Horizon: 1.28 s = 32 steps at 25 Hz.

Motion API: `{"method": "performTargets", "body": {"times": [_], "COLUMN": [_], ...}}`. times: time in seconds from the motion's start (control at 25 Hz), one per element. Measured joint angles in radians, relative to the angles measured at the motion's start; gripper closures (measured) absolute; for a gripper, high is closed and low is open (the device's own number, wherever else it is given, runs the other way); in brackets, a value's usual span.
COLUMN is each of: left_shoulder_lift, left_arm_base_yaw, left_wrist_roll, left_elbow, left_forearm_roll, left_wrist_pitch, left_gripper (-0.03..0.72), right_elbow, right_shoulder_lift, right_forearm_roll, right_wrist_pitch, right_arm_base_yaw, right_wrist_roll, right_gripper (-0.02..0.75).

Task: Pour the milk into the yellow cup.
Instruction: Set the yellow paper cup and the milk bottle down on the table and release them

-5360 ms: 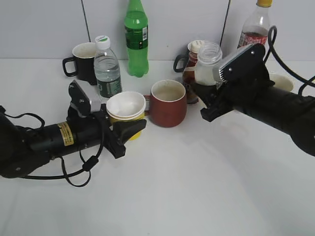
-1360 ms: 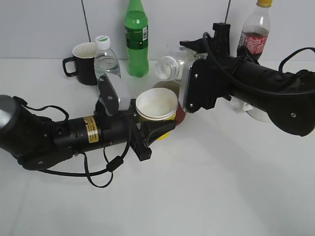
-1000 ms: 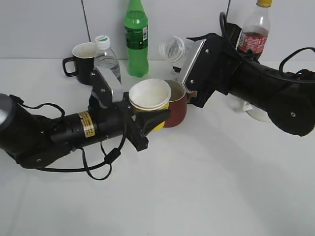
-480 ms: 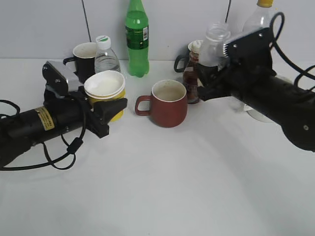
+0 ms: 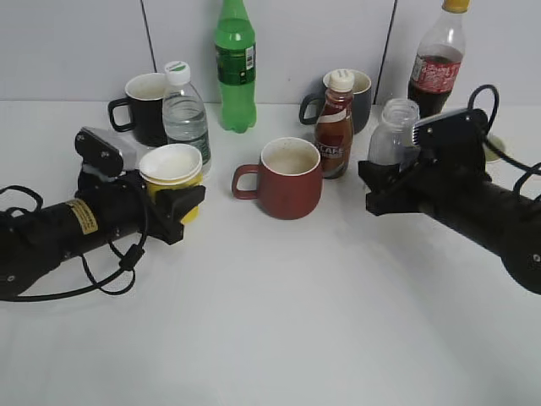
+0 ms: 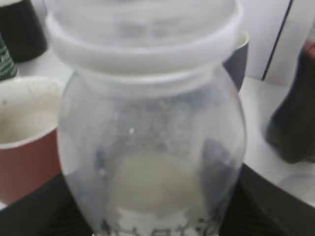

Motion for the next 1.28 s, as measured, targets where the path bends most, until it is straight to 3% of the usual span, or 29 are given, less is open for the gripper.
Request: {"method": "performTargets", "body": {"times": [0.52, 0.8, 1.0, 1.28], "left_shoulder_lift": [0.126, 0.136, 0.129, 0.033], "left_arm_base_yaw": [0.001, 0.002, 0.002, 0.002], "left_wrist_roll": [0.000, 0.000, 0.000, 0.000], "left_elbow": [-0.080, -0.076, -0.044, 0.026], "left_forearm_roll": [-0.005, 0.005, 0.000, -0.007], "left_wrist_pitch": [-0.031, -0.011, -0.007, 0.028], "left_gripper": [0.330, 0.147, 0.115, 0.111], "right_elbow": [-0.012, -0.015, -0.015, -0.015], "right_shoulder_lift": [0.180, 0.195, 0.195, 0.195], "right_forearm_roll": [-0.007, -0.008, -0.040, -0.044], "right_wrist_pitch": [-0.159, -0.187, -0.187, -0.136], "right_arm_base_yaw": [0.000, 0.000, 0.000, 0.000], "right_wrist_roll": [0.004, 0.004, 0.004, 0.004], "right_gripper": [0.289, 0.288, 0.282, 0.191]}}
